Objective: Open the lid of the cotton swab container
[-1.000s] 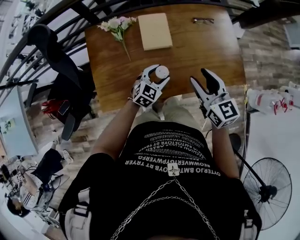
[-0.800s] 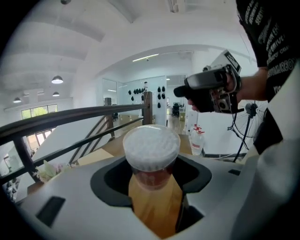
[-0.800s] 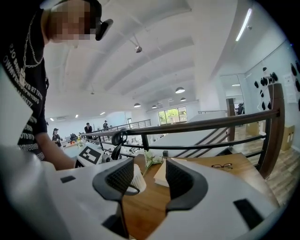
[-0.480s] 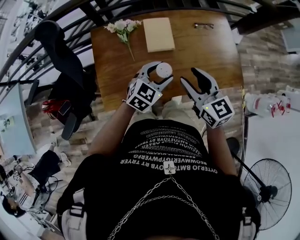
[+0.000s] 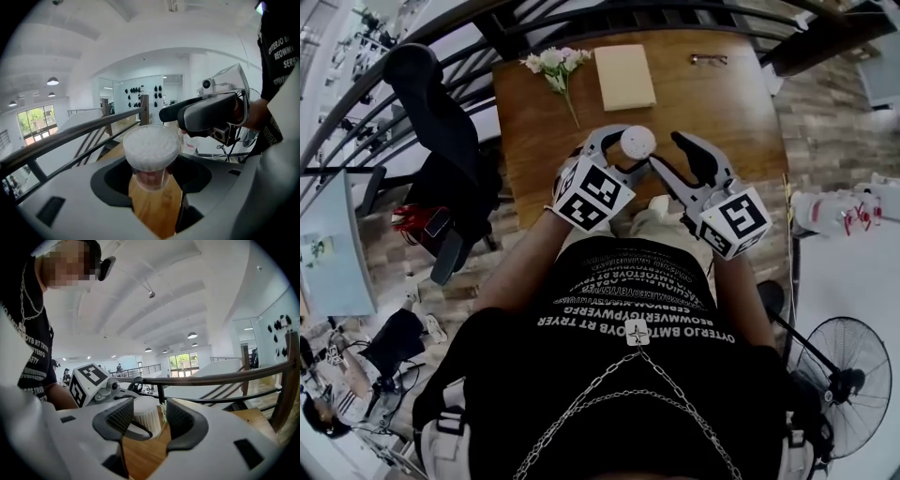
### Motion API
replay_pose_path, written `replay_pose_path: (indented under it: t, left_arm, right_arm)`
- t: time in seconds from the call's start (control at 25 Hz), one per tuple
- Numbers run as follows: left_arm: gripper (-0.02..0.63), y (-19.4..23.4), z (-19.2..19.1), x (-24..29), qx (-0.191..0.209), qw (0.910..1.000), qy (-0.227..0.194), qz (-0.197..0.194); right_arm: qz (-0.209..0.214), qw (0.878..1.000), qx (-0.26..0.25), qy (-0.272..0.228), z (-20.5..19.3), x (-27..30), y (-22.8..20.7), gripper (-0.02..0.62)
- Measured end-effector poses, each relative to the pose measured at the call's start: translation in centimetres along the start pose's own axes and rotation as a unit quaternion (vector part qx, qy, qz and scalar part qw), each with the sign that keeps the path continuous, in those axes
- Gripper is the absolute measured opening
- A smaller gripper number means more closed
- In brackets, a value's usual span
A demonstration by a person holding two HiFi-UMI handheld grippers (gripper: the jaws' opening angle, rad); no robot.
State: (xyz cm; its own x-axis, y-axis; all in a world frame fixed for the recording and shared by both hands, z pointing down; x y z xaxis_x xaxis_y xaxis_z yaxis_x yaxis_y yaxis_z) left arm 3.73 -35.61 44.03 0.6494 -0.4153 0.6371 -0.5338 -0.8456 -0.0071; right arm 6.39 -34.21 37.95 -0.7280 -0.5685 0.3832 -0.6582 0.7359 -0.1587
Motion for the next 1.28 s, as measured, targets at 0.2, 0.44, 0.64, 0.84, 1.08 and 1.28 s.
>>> replay_pose_path:
  t: [0.2,0.44,0.64,0.84,1.08,1.28]
  left_arm:
    - [0.276,-0.1,0.4,-2.2,0.003,1.0000,0.004,-0.008]
    - [0.276,-1.0,0.6,-3.0,0.014,0.9994,0.001,-0.030]
    - [0.278,-1.2,1.0,-3.9,0.042,0.9982,-0.023,-0.036]
    - [0.278,-0.9,1.4,-4.3,0.017,0.9976,-0.053,-0.042]
    - [0.276,0.3,0.9,-4.0,-0.015,0.9987,-0.047,-0.009]
    - [0.273,1.3,1.1,-4.2,-0.035,0.9976,-0.043,0.042]
  right_arm:
    - [0.013,0.999,-0.034,0.013,1.7,1.0,3.0,0.233]
    - [0.021,0.997,-0.039,0.059,1.3,2.4,4.0,0.270]
    - [0.038,0.997,-0.033,0.062,1.6,2.5,4.6,0.253]
    - [0.045,0.998,0.010,0.036,2.3,1.9,3.7,0.247]
    - [0.024,0.999,0.003,0.038,2.4,2.5,3.0,0.238]
    - [-0.004,0.997,-0.055,0.058,2.9,3.8,3.3,0.245]
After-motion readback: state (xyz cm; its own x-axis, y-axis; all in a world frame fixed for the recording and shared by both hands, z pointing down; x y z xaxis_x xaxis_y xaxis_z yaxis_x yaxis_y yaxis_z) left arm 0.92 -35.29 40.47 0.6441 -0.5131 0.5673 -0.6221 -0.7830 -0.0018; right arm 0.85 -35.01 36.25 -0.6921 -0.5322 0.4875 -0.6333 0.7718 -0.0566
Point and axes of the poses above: the fingertips, and each gripper's own axes: x forward along the fingers, y to its left, z out of its top, the point moved 1 cm from there along -x, backward along the fingers, and after that the axes turned 8 degrees about y, right-handed, at the moved point
